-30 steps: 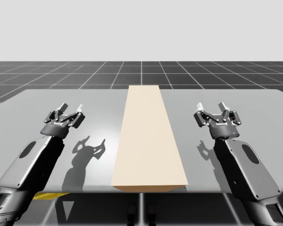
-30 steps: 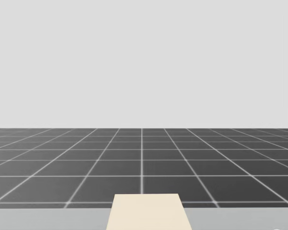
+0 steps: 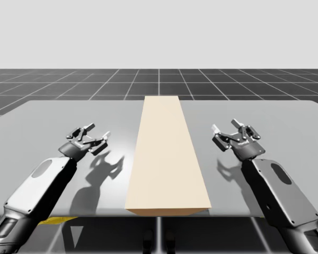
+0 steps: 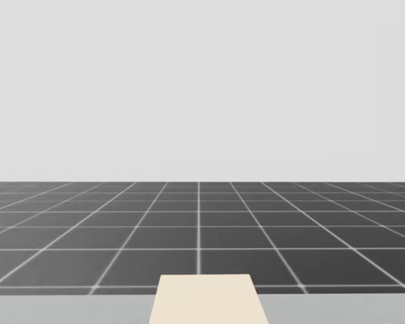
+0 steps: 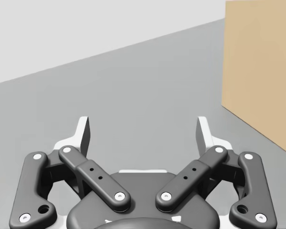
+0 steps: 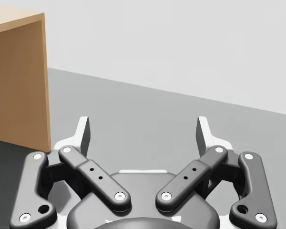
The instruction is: Retrieve the object from inside the box.
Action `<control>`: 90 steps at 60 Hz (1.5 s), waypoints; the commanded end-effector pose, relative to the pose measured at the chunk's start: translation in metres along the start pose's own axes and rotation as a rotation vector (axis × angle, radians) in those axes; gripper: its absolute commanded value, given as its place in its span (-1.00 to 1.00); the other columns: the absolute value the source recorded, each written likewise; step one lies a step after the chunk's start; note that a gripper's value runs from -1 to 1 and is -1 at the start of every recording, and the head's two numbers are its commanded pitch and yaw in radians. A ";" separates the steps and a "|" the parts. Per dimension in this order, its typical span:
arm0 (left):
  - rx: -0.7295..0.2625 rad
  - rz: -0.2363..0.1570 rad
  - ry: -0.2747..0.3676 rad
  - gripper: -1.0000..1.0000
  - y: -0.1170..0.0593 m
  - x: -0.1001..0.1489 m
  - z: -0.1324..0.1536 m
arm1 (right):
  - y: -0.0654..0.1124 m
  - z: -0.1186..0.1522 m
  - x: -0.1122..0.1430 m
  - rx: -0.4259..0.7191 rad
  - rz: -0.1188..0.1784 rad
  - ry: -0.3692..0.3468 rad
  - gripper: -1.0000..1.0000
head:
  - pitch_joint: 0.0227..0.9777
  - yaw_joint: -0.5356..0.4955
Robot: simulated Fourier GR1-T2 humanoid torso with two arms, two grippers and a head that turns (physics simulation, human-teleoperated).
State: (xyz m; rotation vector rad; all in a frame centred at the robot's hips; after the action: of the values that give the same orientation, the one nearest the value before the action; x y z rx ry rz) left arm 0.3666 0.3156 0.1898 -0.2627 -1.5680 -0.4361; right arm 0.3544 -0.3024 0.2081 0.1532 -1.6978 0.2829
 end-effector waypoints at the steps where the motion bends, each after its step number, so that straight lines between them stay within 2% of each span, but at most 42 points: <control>1: -0.191 -0.070 0.056 -1.00 -0.033 -0.014 0.000 | 0.021 0.004 -0.009 0.171 0.032 0.013 -1.00 | -0.88 0.01; 4: -0.241 -0.087 0.055 -1.00 -0.042 -0.014 0.002 | 0.027 0.006 -0.009 0.215 0.038 0.000 -1.00 | -0.88 0.01; 9: -0.337 -0.124 0.055 -1.00 -0.058 -0.014 0.006 | 0.038 0.010 -0.009 0.306 0.065 -0.034 -1.00 | -0.88 0.01; 13: -0.377 -0.131 0.055 -1.00 -0.066 -0.014 0.008 | 0.045 0.013 -0.010 0.352 0.067 -0.050 -1.00 | -0.88 0.01; 16: -0.413 -0.139 0.060 -1.00 -0.074 -0.014 0.009 | 0.060 0.016 -0.012 0.422 0.073 -0.063 -1.00 | -0.87 0.01; 20: -0.434 -0.151 0.068 -1.00 -0.080 -0.016 0.009 | 0.077 0.017 -0.016 0.457 0.081 -0.066 -1.00 | -0.87 0.00; 22: -0.441 -0.161 0.072 -1.00 -0.082 -0.017 0.009 | 0.087 0.017 -0.018 0.474 0.098 -0.065 -1.00 | -0.87 0.00; 25: -0.443 -0.163 0.076 -1.00 -0.083 -0.018 0.009 | 0.100 0.018 -0.022 0.498 0.087 -0.064 -1.00 | -0.87 0.00; 27: -0.444 -0.163 0.078 -1.00 -0.083 -0.019 0.008 | 0.105 0.019 -0.023 0.517 0.095 -0.068 -1.00 | -0.87 0.00; 28: -0.445 -0.162 0.079 -1.00 -0.083 -0.020 0.008 | 0.107 0.019 -0.024 0.527 0.093 -0.068 -1.00 | -0.87 -0.01; 30: -0.448 -0.164 0.081 -1.00 -0.083 -0.020 0.008 | 0.110 0.020 -0.024 0.539 0.067 -0.064 -1.00 | -0.87 -0.01; 32: -0.454 -0.161 0.081 -1.00 -0.084 -0.021 0.008 | 0.114 0.021 -0.025 0.564 0.060 -0.075 -1.00 | -0.87 0.00; 35: -0.468 -0.162 0.085 -1.00 -0.086 -0.022 0.008 | 0.117 0.021 -0.026 0.577 0.025 -0.068 -1.00 | -0.87 0.00; 37: -0.478 -0.166 0.089 -1.00 -0.088 -0.023 0.009 | 0.119 0.022 -0.027 0.585 0.024 -0.072 -1.00 | -0.87 0.00; 39: -0.490 -0.170 0.094 -1.00 -0.090 -0.024 0.009 | 0.121 0.023 -0.028 0.595 0.005 -0.065 -1.00 | -0.86 -0.01; 43: -0.494 -0.173 0.097 -1.00 -0.091 -0.025 0.008 | 0.126 0.022 -0.031 0.599 -0.007 -0.070 -1.00 | -0.85 -0.01; 45: -0.494 -0.173 0.097 -1.00 -0.092 -0.025 0.008 | 0.129 0.021 -0.035 0.590 -0.047 -0.061 -1.00 | -0.85 -0.02; 46: -0.494 -0.173 0.097 -1.00 -0.092 -0.025 0.008 | 0.130 0.021 -0.036 0.584 -0.048 -0.070 -1.00 | -0.85 -0.02; 47: -0.494 -0.173 0.096 -1.00 -0.092 -0.025 0.008 | 0.132 0.019 -0.041 0.595 -0.027 -0.075 -1.00 | -0.85 -0.03; 48: -0.494 -0.173 0.096 -1.00 -0.092 -0.025 0.008 | 0.133 0.018 -0.043 0.600 -0.020 -0.069 -1.00 | -0.84 -0.03; 52: -0.497 -0.174 0.095 -1.00 -0.092 -0.025 0.008 | 0.140 0.014 -0.052 0.609 -0.018 -0.047 -1.00 | -0.84 -0.03; 53: -0.498 -0.174 0.094 -1.00 -0.092 -0.025 0.008 | 0.142 0.011 -0.055 0.622 -0.003 -0.037 -1.00 | -0.83 -0.04; 57: -0.497 -0.175 0.093 -1.00 -0.092 -0.024 0.008 | 0.148 0.007 -0.061 0.638 -0.016 -0.025 -1.00 | -0.83 -0.04; 59: -0.498 -0.174 0.092 -1.00 -0.092 -0.024 0.008 | 0.151 0.004 -0.064 0.642 -0.009 -0.020 -1.00 | -0.82 -0.04; 61: -0.498 -0.177 0.093 -1.00 -0.092 -0.024 0.008 | 0.155 0.000 -0.067 0.655 -0.027 -0.020 -1.00 | -0.81 -0.04; 64: -0.499 -0.180 0.093 -1.00 -0.092 -0.024 0.009 | 0.158 -0.003 -0.072 0.665 -0.018 -0.011 -1.00 | -0.80 -0.04; 68: -0.501 -0.180 0.092 -1.00 -0.092 -0.024 0.009 | 0.161 -0.010 -0.076 0.676 -0.027 -0.002 -1.00 | -0.79 -0.04; 72: -0.505 -0.180 0.092 -1.00 -0.092 -0.024 0.009 | 0.165 -0.018 -0.082 0.683 -0.050 0.021 -1.00 | -0.77 -0.04; 75: -0.506 -0.180 0.091 -1.00 -0.092 -0.023 0.009 | 0.167 -0.021 -0.086 0.694 -0.041 0.038 -1.00 | -0.76 -0.05; 85: -0.513 -0.177 0.083 -1.00 -0.092 -0.022 0.010 | 0.181 -0.037 -0.099 0.721 -0.067 0.079 -1.00 | -0.74 -0.05; 90: -0.515 -0.177 0.079 -1.00 -0.092 -0.021 0.011 | 0.185 -0.044 -0.099 0.726 -0.067 0.092 -1.00 | -0.74 -0.05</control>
State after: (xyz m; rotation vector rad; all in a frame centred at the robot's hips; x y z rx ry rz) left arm 0.3193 0.2394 0.1573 -0.4903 -1.3822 -0.9759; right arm 0.3514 -0.1312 0.1051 0.7038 -1.4616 0.8283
